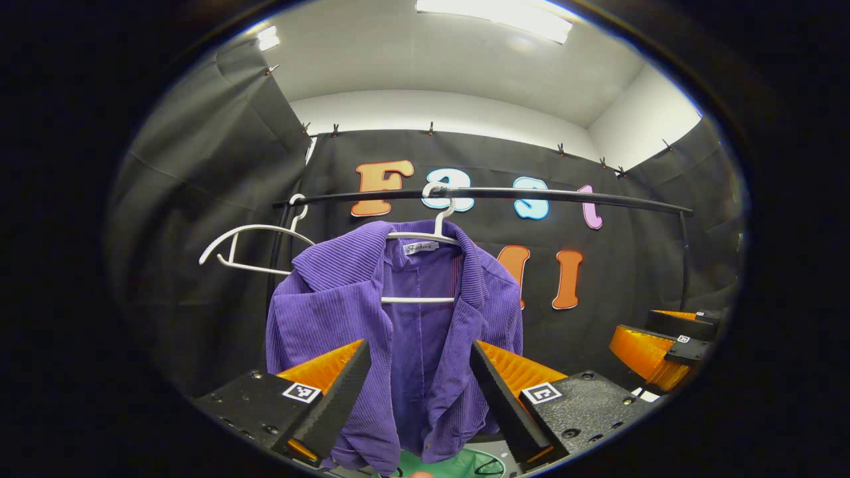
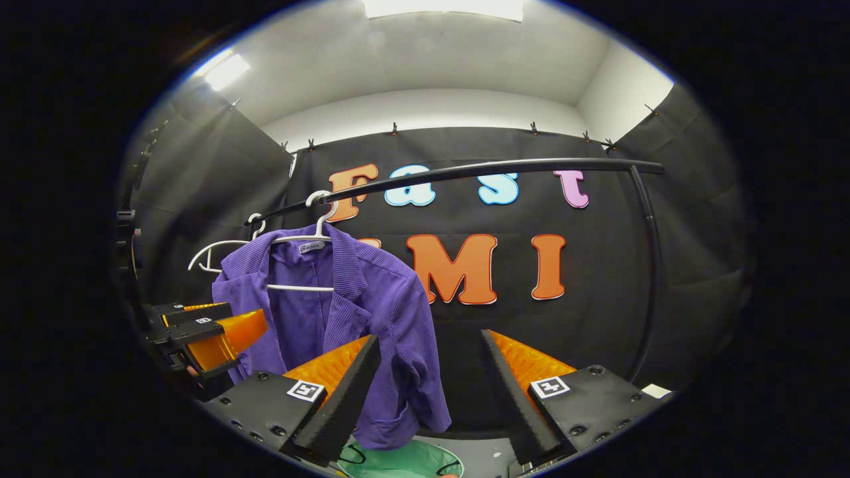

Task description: Grasp the clothes on the hanger with both hands and then place them into the laundry hamper below.

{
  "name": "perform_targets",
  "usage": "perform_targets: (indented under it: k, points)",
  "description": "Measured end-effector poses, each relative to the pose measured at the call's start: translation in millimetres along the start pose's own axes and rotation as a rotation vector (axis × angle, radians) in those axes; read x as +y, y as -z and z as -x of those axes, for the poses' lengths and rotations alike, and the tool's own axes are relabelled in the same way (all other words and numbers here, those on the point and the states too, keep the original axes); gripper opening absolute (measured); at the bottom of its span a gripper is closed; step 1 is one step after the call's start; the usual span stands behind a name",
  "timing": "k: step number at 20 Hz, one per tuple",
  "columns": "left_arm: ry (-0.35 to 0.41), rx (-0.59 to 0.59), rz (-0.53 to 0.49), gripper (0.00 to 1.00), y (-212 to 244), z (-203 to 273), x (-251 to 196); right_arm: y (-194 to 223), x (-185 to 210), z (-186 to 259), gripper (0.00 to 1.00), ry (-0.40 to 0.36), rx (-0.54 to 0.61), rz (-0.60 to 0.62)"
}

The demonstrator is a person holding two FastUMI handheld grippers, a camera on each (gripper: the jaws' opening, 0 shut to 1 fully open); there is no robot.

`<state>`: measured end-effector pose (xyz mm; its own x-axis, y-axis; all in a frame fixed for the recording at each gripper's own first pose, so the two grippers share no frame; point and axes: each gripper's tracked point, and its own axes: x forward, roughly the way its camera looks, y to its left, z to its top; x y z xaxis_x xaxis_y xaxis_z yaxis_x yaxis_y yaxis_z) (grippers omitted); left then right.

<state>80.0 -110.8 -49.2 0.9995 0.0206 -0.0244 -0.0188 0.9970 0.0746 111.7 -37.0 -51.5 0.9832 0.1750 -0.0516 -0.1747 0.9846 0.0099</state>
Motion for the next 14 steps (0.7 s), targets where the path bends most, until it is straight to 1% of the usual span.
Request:
perform_targets:
  k: [1, 2, 3, 4, 5, 6, 7, 8, 9, 10, 11, 12, 13, 14]
  points:
    - [0.005, -0.001, -0.001, 0.95, 0.2, -2.8, 0.8, 2.4, -1.0, -1.1, 0.94, 0.006, 0.005, -0.006]
    - [0.006, -0.009, -0.001, 0.92, -0.7, -3.9, 2.0, 4.2, -2.2, -2.1, 0.98, 0.012, 0.005, -0.008]
    - [0.005, -0.019, -0.002, 0.95, -2.3, -6.2, 4.5, 7.1, -4.4, -3.3, 0.98, 0.025, 0.005, -0.004]
    - [0.005, -0.027, -0.003, 0.91, -3.3, -7.9, 6.2, 10.4, -7.3, -4.7, 0.94, 0.037, 0.012, 0.007]
    - [0.007, -0.03, -0.003, 0.95, -4.2, -9.3, 7.5, 13.6, -7.4, -4.9, 0.94, 0.043, 0.021, 0.019]
    - [0.01, -0.032, -0.002, 0.92, -3.3, -10.3, 8.2, 16.3, -7.7, -5.2, 0.94, 0.046, 0.026, 0.025]
    - [0.015, -0.031, -0.001, 0.92, -3.6, -11.4, 8.7, 17.3, -7.8, -7.5, 0.94, 0.048, 0.03, 0.027]
    - [0.017, -0.029, -0.001, 0.91, -3.7, -11.6, 9.6, 18.4, -7.5, -8.2, 0.97, 0.051, 0.033, 0.029]
    - [0.019, -0.027, -0.001, 0.92, -3.1, -11.6, 10.5, 19.5, -6.5, -8.5, 0.94, 0.052, 0.035, 0.032]
    - [0.019, -0.025, -0.001, 0.91, -2.9, -11.8, 11.7, 19.8, -5.7, -8.1, 0.98, 0.05, 0.033, 0.037]
    - [0.014, -0.023, -0.002, 0.92, -2.6, -12.2, 14.4, 18.2, -5.7, -8.2, 0.97, 0.055, 0.027, 0.042]
    - [0.01, -0.016, -0.002, 0.95, -2.2, -13.1, 17.8, 17.7, -5.8, -9.1, 0.97, 0.063, 0.024, 0.043]
    - [0.012, -0.01, -0.004, 0.95, -0.7, -14.0, 19.0, 17.2, -3.2, -10.5, 0.97, 0.062, 0.024, 0.043]
    - [0.01, -0.003, -0.007, 0.92, 1.5, -14.6, 20.6, 17.3, -0.4, -12.7, 0.98, 0.055, 0.024, 0.043]
